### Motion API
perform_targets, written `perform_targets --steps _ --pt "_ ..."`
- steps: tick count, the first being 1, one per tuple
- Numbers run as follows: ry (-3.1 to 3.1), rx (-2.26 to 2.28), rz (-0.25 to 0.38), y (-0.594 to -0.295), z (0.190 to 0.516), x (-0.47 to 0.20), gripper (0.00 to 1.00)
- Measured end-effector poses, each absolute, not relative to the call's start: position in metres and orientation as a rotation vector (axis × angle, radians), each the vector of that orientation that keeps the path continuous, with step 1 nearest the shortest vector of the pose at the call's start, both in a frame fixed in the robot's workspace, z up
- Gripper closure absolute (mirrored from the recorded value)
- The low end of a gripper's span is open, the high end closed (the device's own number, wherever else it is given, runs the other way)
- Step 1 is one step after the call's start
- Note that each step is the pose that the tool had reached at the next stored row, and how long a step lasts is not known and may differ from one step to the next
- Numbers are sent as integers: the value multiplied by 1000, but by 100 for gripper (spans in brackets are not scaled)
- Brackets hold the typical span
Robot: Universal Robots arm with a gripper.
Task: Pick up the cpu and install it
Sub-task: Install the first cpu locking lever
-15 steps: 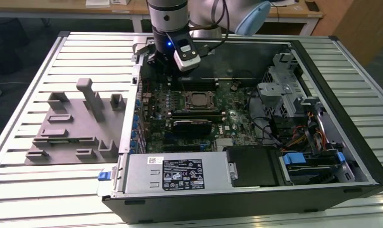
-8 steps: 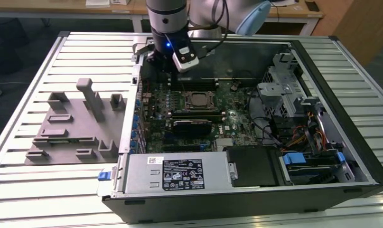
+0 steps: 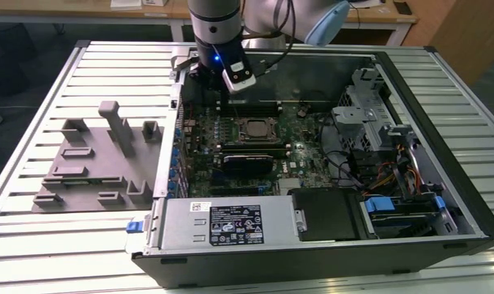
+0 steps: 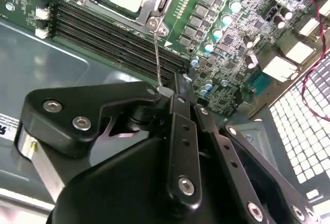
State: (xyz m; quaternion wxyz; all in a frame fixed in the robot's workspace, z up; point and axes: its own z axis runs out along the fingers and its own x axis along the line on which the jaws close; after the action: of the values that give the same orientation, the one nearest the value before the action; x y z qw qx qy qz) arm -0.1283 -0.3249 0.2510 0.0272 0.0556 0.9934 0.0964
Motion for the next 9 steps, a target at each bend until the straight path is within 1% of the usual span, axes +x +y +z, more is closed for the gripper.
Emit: perform_targets --steps 9 --pt "3069 172 298 -325 251 -110 89"
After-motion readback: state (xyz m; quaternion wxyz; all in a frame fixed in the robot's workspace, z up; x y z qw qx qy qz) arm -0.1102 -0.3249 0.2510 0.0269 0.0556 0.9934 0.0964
